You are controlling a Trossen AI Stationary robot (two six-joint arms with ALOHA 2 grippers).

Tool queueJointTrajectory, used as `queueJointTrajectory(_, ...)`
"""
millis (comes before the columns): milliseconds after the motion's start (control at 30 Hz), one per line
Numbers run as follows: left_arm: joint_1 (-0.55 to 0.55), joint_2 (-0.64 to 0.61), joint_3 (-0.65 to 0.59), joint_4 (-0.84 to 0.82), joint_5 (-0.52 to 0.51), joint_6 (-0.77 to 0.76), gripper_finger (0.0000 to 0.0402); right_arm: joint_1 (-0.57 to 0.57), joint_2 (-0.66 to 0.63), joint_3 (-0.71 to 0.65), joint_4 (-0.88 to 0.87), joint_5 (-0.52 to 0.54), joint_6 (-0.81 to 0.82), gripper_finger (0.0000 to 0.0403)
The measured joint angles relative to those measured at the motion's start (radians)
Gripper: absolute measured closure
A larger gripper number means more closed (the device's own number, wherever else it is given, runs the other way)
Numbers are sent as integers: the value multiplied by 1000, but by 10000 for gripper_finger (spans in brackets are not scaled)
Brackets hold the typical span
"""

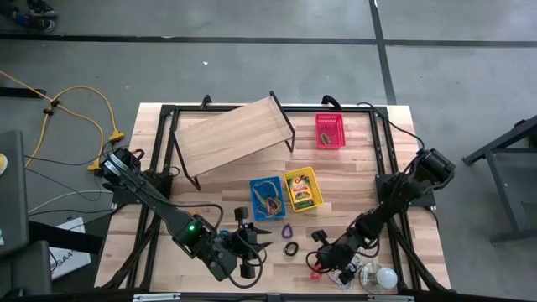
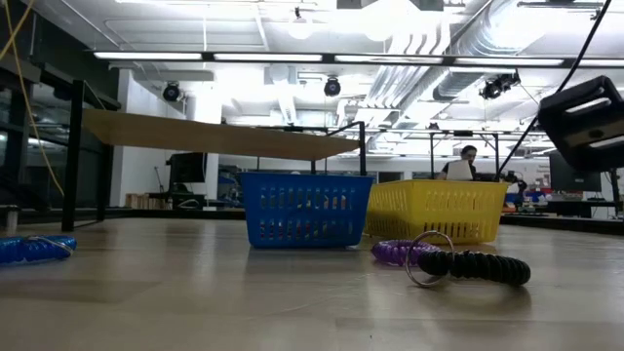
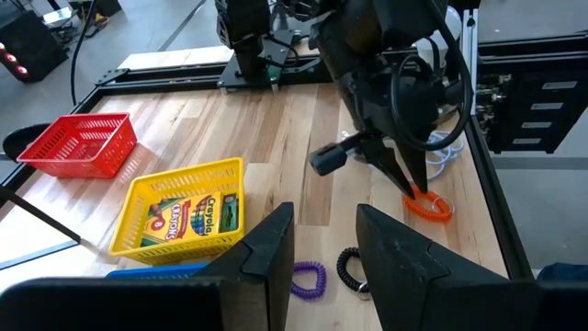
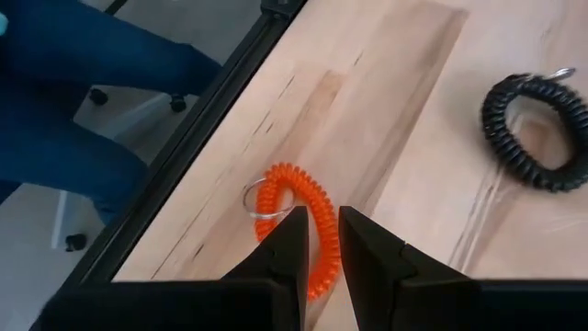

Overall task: Pick & Place Office Desk Supplies
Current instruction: Put the red spring keychain into the red bin

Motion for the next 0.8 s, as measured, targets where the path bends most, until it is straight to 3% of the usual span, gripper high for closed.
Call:
queueJointTrajectory(167,0,0,0,0,0,0,289,0,0,0,7,37,-50,350)
queueJointTrajectory(800,0,0,0,0,0,0,289,0,0,0,11,14,-43,350)
